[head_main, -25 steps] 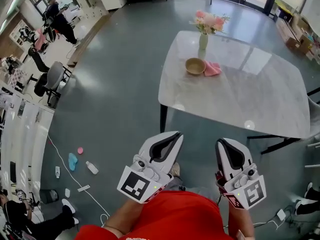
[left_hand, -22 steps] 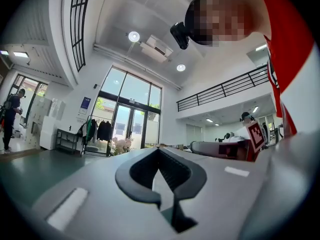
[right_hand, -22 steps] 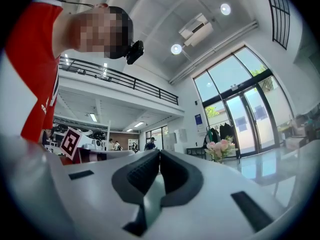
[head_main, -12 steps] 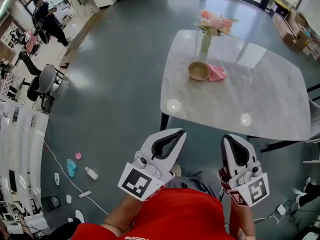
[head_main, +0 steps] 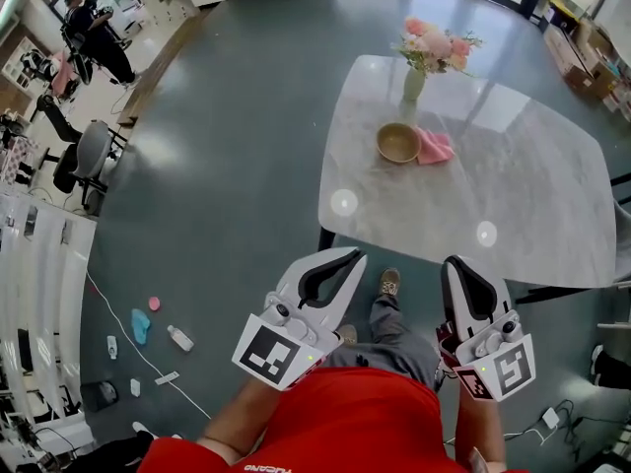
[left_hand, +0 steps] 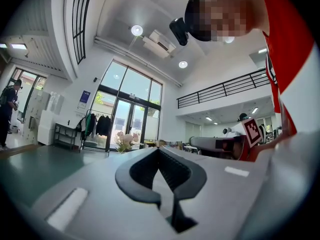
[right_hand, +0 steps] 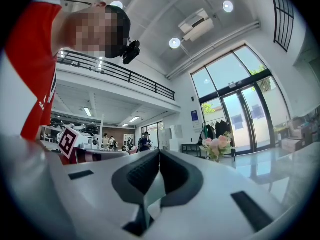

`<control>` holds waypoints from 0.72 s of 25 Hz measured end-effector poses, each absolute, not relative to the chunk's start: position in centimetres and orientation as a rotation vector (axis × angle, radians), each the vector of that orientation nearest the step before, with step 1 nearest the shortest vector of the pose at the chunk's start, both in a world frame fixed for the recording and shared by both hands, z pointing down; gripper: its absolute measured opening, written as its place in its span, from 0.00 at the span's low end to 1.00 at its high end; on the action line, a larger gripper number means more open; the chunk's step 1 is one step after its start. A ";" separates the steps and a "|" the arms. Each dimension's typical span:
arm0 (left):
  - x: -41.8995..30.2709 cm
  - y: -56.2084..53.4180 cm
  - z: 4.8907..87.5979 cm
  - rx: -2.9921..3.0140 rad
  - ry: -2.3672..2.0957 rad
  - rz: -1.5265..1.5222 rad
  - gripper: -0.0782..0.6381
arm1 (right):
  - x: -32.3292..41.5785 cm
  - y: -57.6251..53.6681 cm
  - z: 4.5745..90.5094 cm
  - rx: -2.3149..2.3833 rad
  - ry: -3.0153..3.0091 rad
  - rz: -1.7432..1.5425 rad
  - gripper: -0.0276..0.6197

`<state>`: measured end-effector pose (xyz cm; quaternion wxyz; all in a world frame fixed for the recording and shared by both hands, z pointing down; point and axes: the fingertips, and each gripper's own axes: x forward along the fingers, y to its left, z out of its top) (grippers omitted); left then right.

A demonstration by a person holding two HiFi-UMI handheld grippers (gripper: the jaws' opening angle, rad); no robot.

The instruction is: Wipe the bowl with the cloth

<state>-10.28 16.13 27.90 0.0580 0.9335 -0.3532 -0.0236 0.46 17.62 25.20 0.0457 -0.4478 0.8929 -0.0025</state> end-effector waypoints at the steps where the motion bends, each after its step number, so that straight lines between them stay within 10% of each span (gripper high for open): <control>1: -10.3 15.7 27.9 2.828 -1.081 -0.068 0.12 | 0.5 17.2 25.2 -1.361 2.730 -0.005 0.05; 18: -7.9 6.0 28.9 2.801 -1.197 0.004 0.12 | 3.2 7.0 26.6 -1.307 2.826 0.065 0.05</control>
